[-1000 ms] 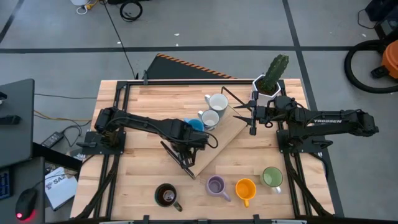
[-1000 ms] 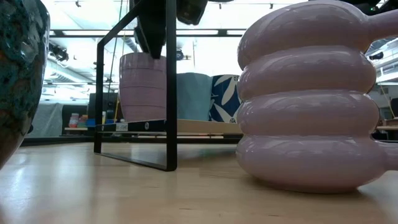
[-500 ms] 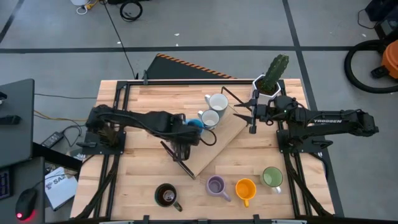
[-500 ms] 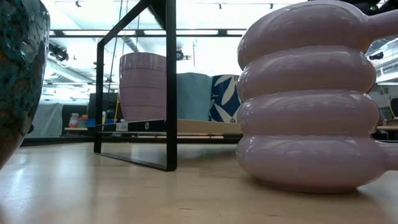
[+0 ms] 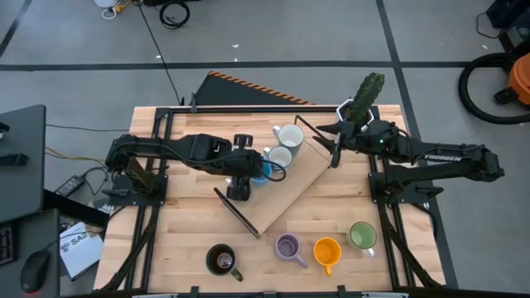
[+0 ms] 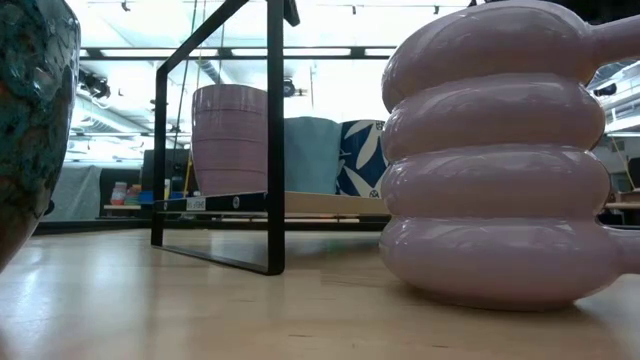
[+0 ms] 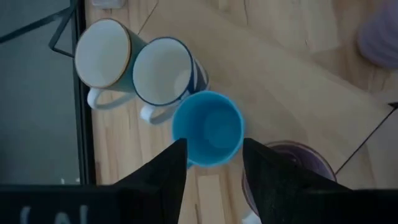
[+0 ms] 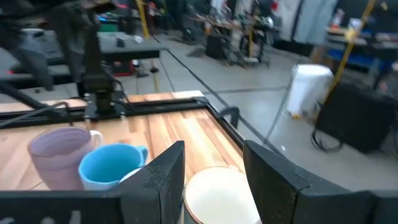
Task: Place coffee mugs
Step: Put the green mug on the shelf aligned with the middle green mug
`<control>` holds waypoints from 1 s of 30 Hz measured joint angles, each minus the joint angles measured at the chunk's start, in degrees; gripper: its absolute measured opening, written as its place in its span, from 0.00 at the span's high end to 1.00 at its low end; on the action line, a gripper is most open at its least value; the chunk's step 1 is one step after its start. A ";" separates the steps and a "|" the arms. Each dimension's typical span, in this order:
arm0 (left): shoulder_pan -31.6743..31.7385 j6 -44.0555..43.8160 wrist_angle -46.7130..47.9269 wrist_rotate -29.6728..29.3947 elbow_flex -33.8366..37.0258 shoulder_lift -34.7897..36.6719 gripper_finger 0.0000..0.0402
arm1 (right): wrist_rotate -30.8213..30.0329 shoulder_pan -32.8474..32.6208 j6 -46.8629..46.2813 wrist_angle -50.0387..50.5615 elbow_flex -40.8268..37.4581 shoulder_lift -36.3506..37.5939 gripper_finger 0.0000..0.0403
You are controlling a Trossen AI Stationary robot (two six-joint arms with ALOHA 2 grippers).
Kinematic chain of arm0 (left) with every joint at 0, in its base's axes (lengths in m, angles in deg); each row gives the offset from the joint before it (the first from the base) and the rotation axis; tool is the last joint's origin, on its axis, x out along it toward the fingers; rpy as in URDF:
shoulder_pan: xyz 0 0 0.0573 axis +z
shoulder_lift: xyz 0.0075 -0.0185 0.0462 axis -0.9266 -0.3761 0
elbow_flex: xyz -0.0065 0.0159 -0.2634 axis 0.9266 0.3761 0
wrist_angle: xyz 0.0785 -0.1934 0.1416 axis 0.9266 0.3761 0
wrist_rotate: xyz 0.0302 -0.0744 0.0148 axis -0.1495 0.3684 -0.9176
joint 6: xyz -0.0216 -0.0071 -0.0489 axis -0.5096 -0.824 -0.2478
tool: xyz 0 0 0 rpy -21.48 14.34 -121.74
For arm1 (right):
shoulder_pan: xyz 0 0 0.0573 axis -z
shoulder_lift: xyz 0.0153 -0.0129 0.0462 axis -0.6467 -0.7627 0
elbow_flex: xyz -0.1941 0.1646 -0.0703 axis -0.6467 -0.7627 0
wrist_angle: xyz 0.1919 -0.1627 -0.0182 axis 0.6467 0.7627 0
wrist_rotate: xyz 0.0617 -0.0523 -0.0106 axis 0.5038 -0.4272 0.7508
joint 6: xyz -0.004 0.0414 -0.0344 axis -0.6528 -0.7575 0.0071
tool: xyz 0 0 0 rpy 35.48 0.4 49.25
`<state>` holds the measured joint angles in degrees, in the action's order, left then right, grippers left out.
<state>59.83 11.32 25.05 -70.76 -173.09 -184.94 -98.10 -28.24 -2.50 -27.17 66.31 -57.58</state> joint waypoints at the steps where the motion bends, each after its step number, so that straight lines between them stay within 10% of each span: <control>1: 0.20 0.72 -0.38 0.27 0.00 0.00 0.60 | -0.75 -0.03 -0.67 1.13 0.44 0.00 0.58; 18: 5.08 5.71 -27.24 6.71 28.82 16.75 0.60 | -3.66 -2.11 -7.92 6.46 2.48 -0.35 0.58; 30: 10.97 5.63 -55.79 12.22 54.66 33.57 0.60 | -3.67 -9.64 -9.39 28.71 21.48 -13.41 0.58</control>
<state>70.79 16.95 -30.74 -58.55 -118.43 -151.37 -101.77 -37.88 -11.89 1.54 87.79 -71.00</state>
